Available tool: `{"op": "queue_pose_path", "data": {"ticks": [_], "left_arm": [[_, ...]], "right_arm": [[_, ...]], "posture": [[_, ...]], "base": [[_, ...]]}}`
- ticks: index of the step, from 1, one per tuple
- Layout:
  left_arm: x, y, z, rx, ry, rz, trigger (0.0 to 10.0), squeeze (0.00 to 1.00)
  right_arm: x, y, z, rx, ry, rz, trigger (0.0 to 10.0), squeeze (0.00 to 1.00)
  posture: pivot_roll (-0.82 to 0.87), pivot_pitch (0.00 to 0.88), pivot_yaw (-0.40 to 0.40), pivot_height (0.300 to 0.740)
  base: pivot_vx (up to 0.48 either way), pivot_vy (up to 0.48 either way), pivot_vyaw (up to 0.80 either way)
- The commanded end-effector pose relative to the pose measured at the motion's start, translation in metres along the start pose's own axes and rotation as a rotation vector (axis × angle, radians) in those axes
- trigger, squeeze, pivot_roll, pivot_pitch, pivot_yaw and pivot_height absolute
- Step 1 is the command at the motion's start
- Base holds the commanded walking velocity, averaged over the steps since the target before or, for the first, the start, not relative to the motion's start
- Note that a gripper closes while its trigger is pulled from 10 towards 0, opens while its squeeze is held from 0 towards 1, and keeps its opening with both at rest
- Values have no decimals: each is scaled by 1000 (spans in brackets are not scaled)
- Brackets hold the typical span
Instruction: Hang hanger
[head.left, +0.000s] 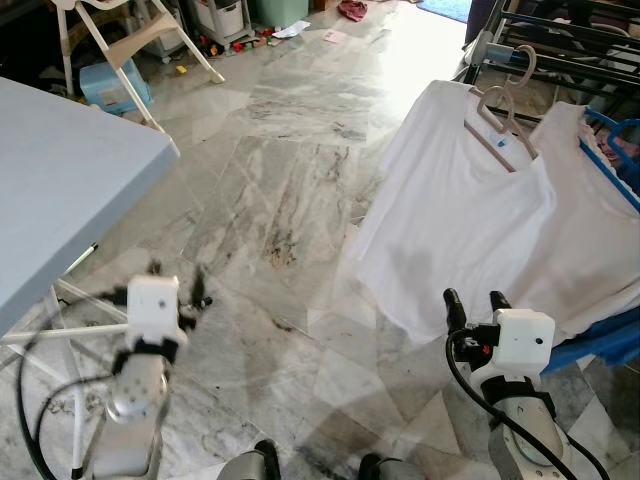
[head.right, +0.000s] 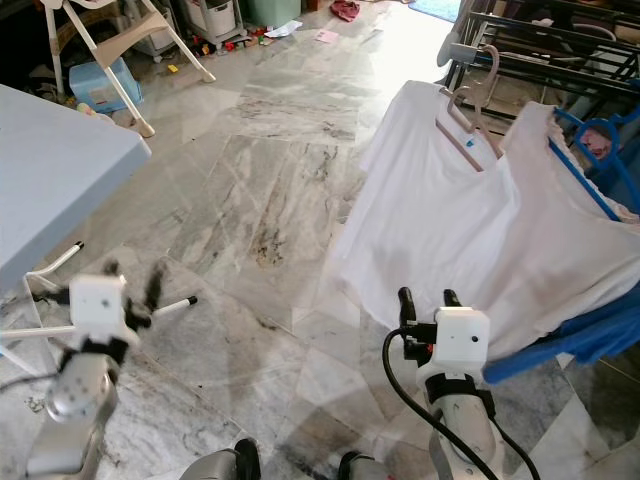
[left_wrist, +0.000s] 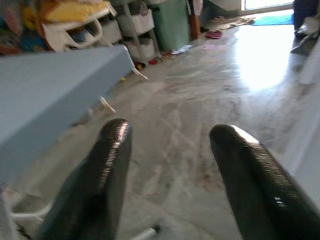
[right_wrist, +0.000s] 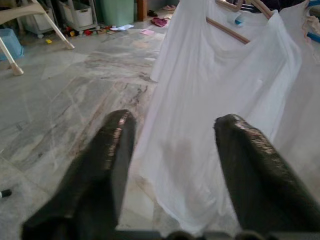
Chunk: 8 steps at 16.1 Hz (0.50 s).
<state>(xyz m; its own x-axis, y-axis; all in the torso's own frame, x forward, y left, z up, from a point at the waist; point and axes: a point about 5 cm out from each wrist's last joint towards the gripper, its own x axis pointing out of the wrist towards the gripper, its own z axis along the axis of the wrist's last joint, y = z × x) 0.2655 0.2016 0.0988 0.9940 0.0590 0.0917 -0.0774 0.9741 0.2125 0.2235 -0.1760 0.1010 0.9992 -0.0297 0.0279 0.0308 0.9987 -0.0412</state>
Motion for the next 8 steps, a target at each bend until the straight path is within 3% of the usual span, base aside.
{"op": "queue_pose_path", "data": {"ticks": [1,6,8], "left_arm": [[-3,3,-5,32,24,25,0,0],[13,8,4,20,-22,132,0,0],[41,13,34,18,-145,173,0,0]], "right_arm": [[-2,1,-5,6,30,3,0,0],[1,-1,-4,-2,26,6,0,0],[6,-1,-2,-9,18,17,0,0]], "posture": [[-82,194,21,740],[-91,183,10,740],[-90,172,-3,740]], "base": [[0,0,0],[0,0,0],[0,0,0]]}}
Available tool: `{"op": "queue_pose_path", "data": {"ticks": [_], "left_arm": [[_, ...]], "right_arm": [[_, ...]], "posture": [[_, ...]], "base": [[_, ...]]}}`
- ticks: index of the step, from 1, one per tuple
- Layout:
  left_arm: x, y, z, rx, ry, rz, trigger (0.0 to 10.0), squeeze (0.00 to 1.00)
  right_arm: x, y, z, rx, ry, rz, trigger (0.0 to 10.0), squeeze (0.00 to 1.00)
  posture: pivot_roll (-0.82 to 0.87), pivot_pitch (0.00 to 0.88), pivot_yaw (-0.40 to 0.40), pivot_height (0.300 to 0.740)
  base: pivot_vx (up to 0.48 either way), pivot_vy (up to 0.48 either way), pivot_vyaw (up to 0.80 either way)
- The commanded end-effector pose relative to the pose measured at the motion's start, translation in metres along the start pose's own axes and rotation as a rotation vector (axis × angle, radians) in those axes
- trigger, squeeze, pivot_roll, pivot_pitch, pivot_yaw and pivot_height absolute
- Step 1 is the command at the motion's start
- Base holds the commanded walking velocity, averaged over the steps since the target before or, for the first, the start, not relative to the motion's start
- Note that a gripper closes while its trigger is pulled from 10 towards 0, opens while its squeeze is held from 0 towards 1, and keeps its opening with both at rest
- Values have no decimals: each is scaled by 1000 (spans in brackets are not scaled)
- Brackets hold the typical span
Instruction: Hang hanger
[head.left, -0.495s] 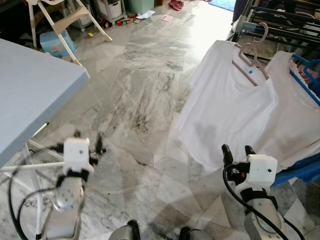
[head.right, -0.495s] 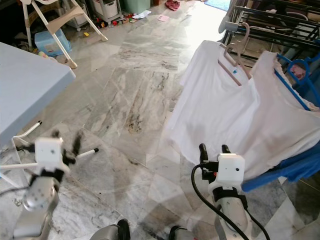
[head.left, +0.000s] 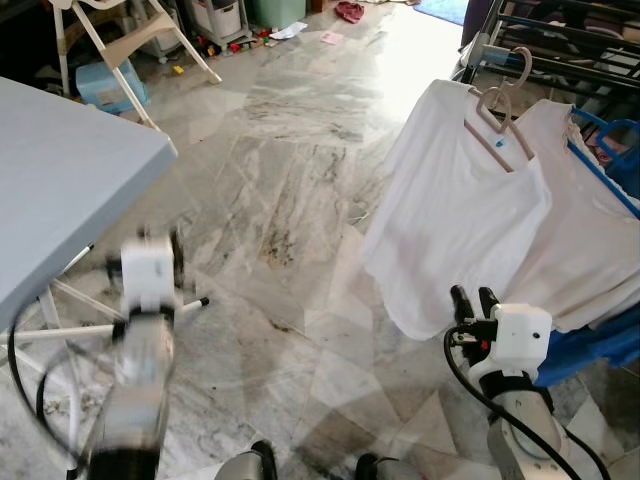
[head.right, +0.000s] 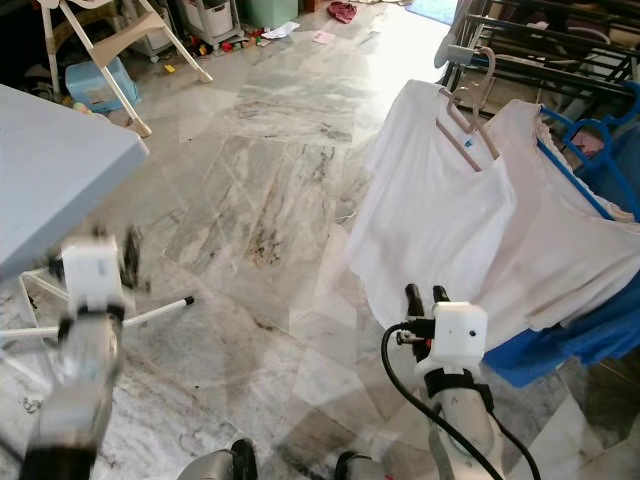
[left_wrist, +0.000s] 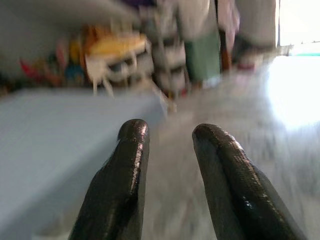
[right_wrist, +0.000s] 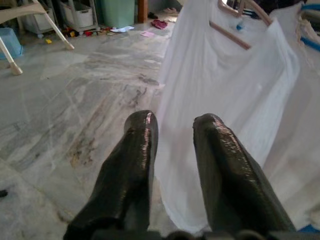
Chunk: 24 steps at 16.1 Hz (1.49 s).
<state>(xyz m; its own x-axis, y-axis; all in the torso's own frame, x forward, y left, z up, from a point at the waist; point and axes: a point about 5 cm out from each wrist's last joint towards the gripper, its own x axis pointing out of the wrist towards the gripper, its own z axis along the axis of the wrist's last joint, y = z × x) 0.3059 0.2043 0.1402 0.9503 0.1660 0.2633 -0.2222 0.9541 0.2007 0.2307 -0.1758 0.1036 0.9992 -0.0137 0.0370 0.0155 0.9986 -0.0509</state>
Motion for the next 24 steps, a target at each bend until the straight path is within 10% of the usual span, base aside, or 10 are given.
{"op": "queue_pose_path", "data": {"ticks": [1,2,3,4,5,6,11,12,13,24], "left_arm": [[2,4,1,5,-17,23,0,0],[6,4,3,3,-27,19,1569,0],[7,4,3,6,-23,13,3216,0],[7,3,0,-8,-11,3,9686,0],[8,1,-1,-10,-13,-8,8196,0],[8,0,-1,-10,-14,-8,9882,0],[30,-1,31,-60,-139,19,10000,0],[35,1,38,-81,-162,35,10000,886],[39,1,44,-112,-178,38,10000,1000],[40,-5,40,-176,-153,-2,10000,1000]], "right_arm": [[0,-1,-5,-1,26,7,0,0],[1,0,-4,-11,26,9,10000,0],[2,-1,-4,-17,27,8,10000,0],[2,-1,-4,-15,26,5,10000,0],[2,-1,-5,3,21,1,10000,843],[2,0,-5,3,21,3,10000,1000],[5,-1,-5,-15,9,-28,10000,1000],[6,-1,-5,-14,7,-31,10000,1000],[6,-1,-5,-11,8,-34,10000,1000],[4,3,-10,1,11,-49,10000,1000]], "posture": [[-92,169,-4,740],[-93,165,-1,740],[-94,163,0,740],[-96,161,2,740],[-96,159,4,740],[-97,156,6,740],[-98,143,16,740],[-96,142,18,740],[-95,142,20,740],[-93,150,39,740]], "base": [[0,0,0],[0,0,0],[0,0,0],[0,0,0],[0,0,0],[0,0,0],[0,0,0],[0,0,0],[0,0,0],[0,0,0]]}}
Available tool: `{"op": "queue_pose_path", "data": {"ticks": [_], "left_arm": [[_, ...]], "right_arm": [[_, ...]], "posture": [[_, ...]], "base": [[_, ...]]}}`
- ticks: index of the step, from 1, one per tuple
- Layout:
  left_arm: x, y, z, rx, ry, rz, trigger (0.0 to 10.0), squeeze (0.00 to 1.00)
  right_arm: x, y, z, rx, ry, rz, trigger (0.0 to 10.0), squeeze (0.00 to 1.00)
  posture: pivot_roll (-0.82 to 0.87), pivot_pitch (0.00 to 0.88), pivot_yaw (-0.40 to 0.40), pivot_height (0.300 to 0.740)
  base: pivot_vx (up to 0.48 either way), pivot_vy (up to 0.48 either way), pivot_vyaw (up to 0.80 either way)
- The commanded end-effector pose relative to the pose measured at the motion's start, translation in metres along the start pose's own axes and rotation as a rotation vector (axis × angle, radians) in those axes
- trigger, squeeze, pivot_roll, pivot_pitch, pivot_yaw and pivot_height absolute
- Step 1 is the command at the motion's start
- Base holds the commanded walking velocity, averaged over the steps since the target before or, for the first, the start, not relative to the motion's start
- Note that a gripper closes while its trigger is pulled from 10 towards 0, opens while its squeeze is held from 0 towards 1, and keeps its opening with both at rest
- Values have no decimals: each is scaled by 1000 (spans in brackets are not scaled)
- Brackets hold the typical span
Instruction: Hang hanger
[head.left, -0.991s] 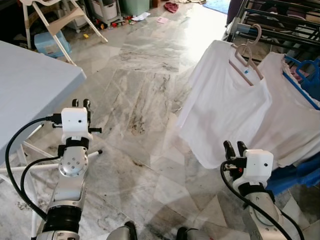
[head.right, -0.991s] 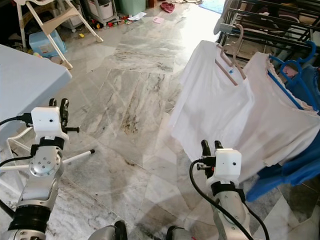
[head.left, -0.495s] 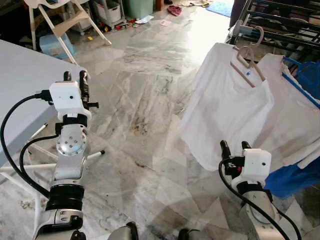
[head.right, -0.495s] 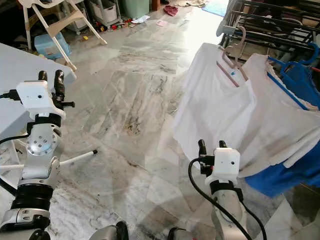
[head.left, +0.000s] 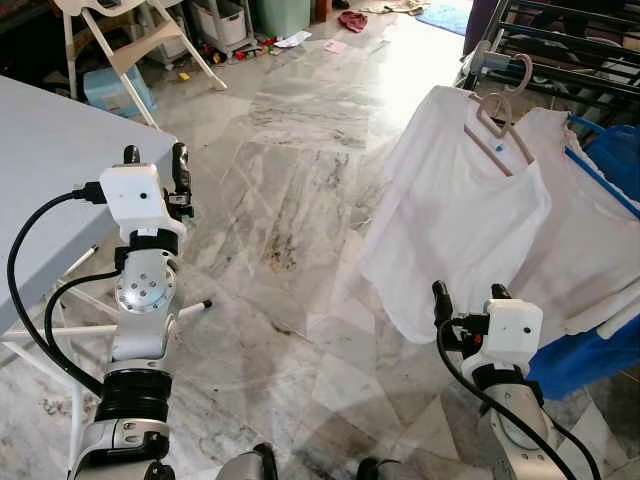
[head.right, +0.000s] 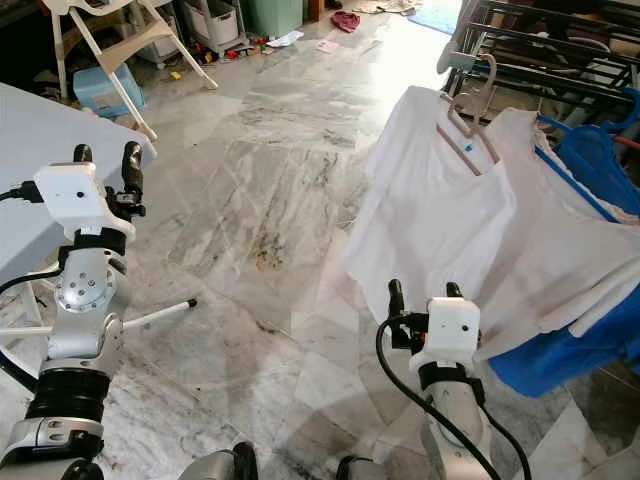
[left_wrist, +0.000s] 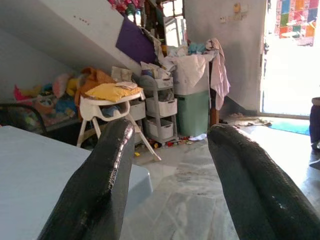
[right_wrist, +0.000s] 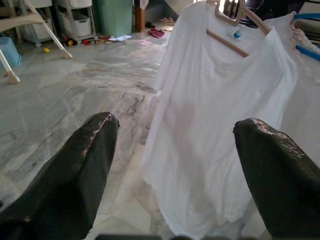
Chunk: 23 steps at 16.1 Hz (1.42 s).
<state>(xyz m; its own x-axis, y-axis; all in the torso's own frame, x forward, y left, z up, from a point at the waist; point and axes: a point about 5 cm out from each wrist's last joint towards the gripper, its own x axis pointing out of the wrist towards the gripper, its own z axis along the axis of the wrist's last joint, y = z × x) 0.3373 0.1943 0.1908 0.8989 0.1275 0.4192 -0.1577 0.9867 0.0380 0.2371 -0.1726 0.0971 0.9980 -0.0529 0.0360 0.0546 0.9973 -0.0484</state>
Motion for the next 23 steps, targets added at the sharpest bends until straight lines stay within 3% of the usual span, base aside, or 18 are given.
{"op": "queue_pose_path", "data": {"ticks": [1,2,3,4,5,6,7,11,14,15,16,18,19,23], "left_arm": [[-6,0,-11,3,51,-27,10000,1000],[-11,-1,-19,7,89,-67,10000,1000],[-17,-3,-26,9,122,-116,10000,1000],[-21,-4,-31,15,144,-150,10000,1000],[-34,-3,-44,3,222,-198,10000,1000],[-50,0,-58,29,296,-268,10000,1000],[-60,2,-65,57,321,-318,10000,1000],[-92,17,-82,75,437,-300,10000,1000],[-115,20,-88,6,499,-196,10000,1000],[-122,14,-93,-28,534,-194,10000,1000],[-126,8,-94,-16,536,-219,10000,1000],[-133,-3,-93,11,540,-286,10000,973],[-136,-10,-93,17,540,-328,10000,0],[-131,-23,-92,-87,555,-396,10000,0]], "right_arm": [[-2,0,-3,0,9,-9,10000,1000],[-2,0,-3,-1,8,-7,10000,1000],[-2,1,-3,-2,12,-4,10000,788],[-2,1,-3,0,15,-2,10000,255],[-3,1,-4,0,19,4,10000,55],[-4,2,-6,3,29,8,10000,0],[-5,2,-7,16,34,10,10000,1000],[-9,0,-8,16,43,2,10000,1000],[-8,1,-9,24,50,15,10000,1000],[-4,2,-8,17,51,30,10000,796],[-1,1,-8,9,54,30,10000,0],[0,1,-9,10,63,36,10000,0],[0,3,-8,-13,63,52,10000,0],[-4,-3,-6,8,50,-2,10000,0]], "posture": [[-95,152,40,740],[-95,152,40,740],[-97,158,38,740],[-97,158,38,740],[-97,163,38,740],[-98,169,36,740],[-96,172,35,740],[-104,183,35,740],[-98,185,46,740],[-90,190,48,740],[-84,190,47,740],[-80,199,44,740],[-85,205,45,740],[-104,212,47,740]], "base": [[0,0,0],[0,0,0],[0,0,0],[0,0,0],[0,0,0],[0,0,0],[0,0,0],[0,0,0],[0,0,0],[0,0,0],[0,0,0],[0,0,0],[0,0,0],[0,0,0]]}}
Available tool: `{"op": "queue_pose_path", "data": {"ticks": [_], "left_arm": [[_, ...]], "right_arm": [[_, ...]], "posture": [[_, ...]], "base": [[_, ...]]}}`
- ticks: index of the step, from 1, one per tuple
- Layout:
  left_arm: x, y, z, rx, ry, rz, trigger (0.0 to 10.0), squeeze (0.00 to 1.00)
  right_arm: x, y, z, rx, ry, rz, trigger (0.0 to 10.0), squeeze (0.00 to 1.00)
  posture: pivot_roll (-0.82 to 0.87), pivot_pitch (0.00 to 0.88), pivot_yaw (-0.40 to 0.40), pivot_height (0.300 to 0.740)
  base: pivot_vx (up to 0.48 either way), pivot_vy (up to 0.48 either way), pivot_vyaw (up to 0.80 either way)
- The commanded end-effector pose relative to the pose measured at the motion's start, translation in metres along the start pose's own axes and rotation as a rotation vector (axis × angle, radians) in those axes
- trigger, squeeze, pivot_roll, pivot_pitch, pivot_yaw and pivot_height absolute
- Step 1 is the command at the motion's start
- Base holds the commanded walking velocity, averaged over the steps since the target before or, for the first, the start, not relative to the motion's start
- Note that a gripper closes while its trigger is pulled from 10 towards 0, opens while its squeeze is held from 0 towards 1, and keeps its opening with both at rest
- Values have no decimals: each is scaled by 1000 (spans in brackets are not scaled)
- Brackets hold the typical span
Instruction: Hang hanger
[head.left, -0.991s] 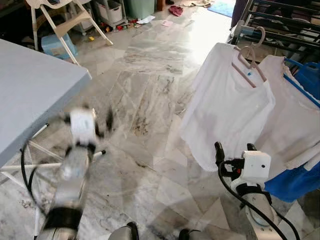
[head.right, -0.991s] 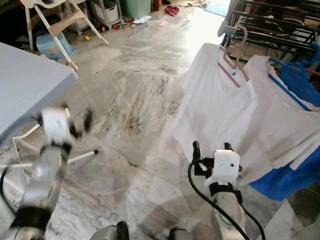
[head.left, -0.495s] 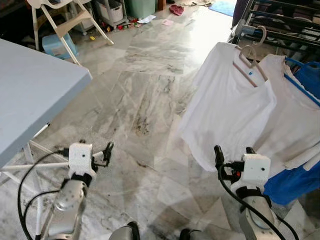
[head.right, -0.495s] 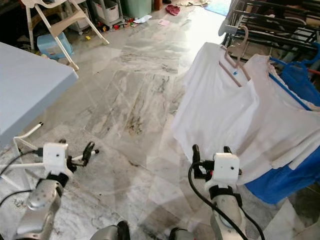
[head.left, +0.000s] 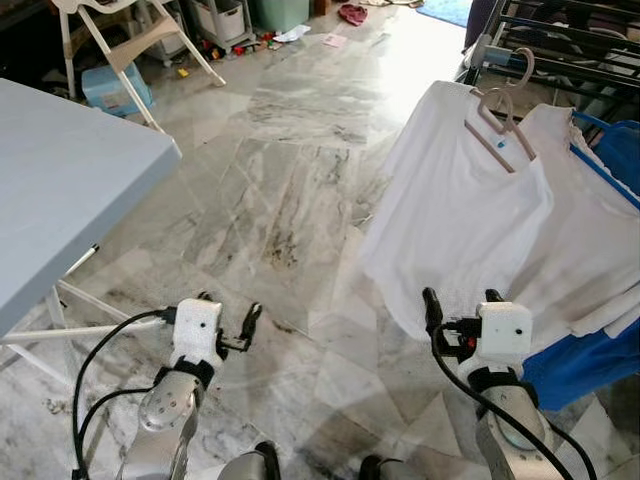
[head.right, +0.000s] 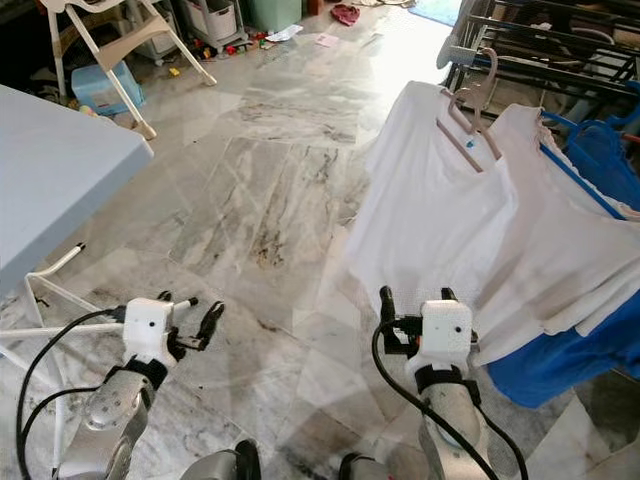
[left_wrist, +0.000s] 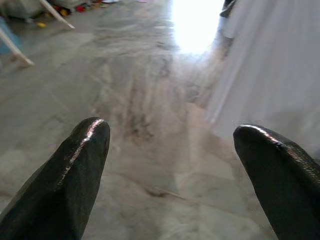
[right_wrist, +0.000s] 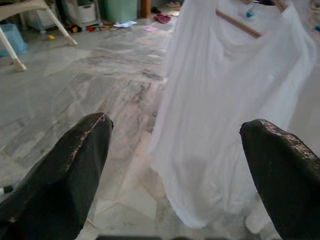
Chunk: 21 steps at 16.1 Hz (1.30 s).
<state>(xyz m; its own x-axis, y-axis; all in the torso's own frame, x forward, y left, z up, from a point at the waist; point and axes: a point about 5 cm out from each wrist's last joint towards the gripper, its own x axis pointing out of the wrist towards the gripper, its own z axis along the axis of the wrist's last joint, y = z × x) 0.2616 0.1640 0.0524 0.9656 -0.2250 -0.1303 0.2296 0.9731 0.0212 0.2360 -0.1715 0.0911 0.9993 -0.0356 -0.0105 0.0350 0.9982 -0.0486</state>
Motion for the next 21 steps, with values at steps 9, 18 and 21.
{"op": "queue_pose_path", "data": {"ticks": [9,18,21], "left_arm": [[14,-10,9,-55,-13,-119,10000,0],[15,-21,5,-86,-8,-163,10000,0],[17,-25,6,-95,-14,-174,10000,0]], "right_arm": [[-8,-5,-5,19,35,-51,10000,0],[-5,-6,-7,1,41,-51,10000,0],[-3,-7,-5,-6,35,-51,10000,0]], "posture": [[-130,199,61,740],[-134,179,47,740],[-139,174,48,740]], "base": [[0,0,-510],[66,0,-800],[386,0,-800]]}}
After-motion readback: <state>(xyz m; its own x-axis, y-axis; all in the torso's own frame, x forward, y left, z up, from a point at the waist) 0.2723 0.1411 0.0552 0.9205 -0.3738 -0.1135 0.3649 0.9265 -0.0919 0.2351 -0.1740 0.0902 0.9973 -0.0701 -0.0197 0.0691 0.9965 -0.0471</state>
